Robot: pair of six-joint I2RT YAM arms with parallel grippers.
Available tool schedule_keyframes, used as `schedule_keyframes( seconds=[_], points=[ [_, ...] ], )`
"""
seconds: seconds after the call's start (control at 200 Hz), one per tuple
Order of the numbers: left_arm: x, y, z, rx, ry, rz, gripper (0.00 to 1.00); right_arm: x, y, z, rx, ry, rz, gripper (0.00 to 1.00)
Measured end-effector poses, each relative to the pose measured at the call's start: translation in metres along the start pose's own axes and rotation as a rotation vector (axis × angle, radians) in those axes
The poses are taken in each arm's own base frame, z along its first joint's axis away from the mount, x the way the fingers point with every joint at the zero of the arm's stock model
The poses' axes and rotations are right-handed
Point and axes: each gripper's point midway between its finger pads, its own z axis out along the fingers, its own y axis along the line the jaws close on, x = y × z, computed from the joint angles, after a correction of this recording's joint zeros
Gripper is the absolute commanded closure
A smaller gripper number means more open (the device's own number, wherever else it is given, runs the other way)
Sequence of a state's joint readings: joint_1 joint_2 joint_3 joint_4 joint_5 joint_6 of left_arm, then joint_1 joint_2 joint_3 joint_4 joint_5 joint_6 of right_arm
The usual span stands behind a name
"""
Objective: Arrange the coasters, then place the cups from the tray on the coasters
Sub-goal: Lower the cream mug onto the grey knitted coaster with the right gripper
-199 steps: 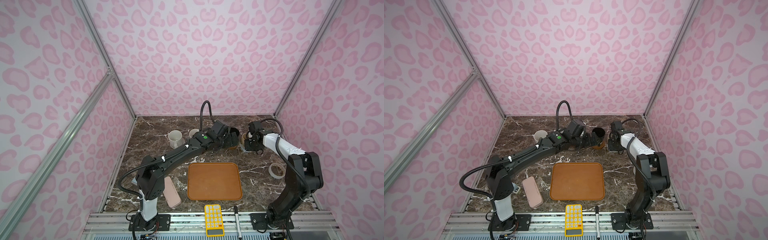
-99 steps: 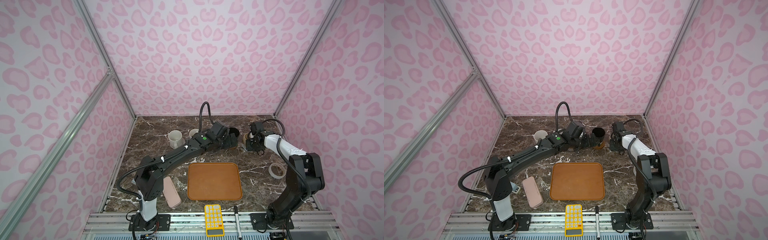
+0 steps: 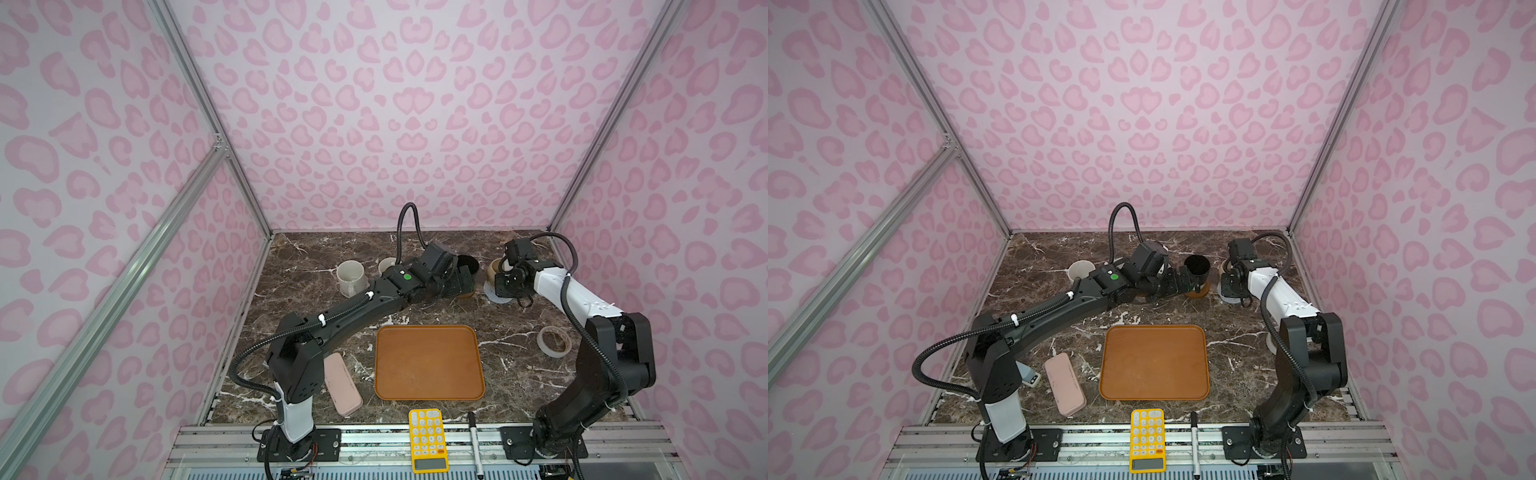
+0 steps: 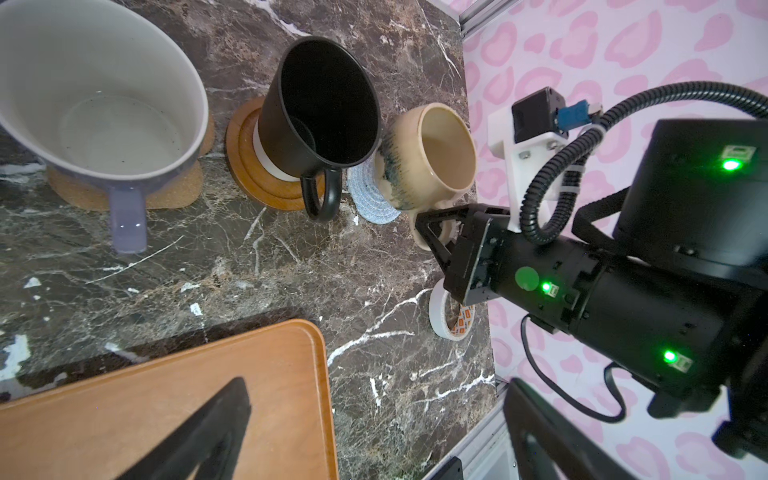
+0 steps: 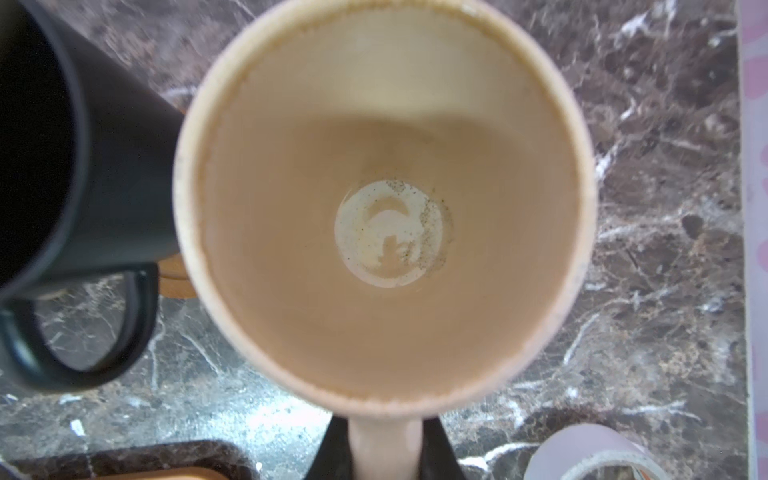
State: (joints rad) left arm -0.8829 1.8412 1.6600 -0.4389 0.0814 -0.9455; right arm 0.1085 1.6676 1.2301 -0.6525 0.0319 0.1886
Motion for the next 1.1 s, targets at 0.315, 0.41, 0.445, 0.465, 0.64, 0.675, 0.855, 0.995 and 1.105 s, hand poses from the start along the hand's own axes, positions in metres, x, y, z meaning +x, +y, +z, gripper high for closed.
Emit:
schedule_keyframes(
  seconds=[0.315,0.41,0.445,0.465,0.64,0.675,0.855,0.995,1.105],
  points=[
    [0.002,0.003,0.002,-0.006,0.001,0.003,0.03,0.010,-0.009,0.014,0.014,0.051,0.018,1.00],
    [0.002,0.004,0.002,-0.009,0.003,0.003,0.03,0.011,-0.009,0.017,0.013,0.054,0.017,1.00],
    [0.003,0.005,0.003,-0.010,0.004,0.003,0.03,0.010,-0.008,0.017,0.011,0.052,0.017,1.00],
    [0.003,0.005,0.003,-0.010,0.004,0.003,0.03,0.010,-0.008,0.018,0.011,0.052,0.017,1.00],
    [0.003,0.006,0.003,-0.012,0.005,0.003,0.03,0.006,-0.007,0.023,0.011,0.038,0.019,1.00],
    [0.004,0.006,0.003,-0.012,0.005,0.003,0.03,0.005,-0.007,0.023,0.010,0.037,0.019,1.00],
    [0.005,0.008,0.002,-0.014,0.006,0.003,0.03,0.005,-0.006,0.024,0.008,0.034,0.017,1.00],
    [0.005,0.007,0.002,-0.013,0.006,0.003,0.03,0.004,-0.004,0.025,0.004,0.030,0.015,1.00],
    [0.004,0.007,0.000,-0.011,0.004,0.003,0.03,0.002,-0.003,0.027,-0.002,0.024,0.016,1.00]
  ],
)
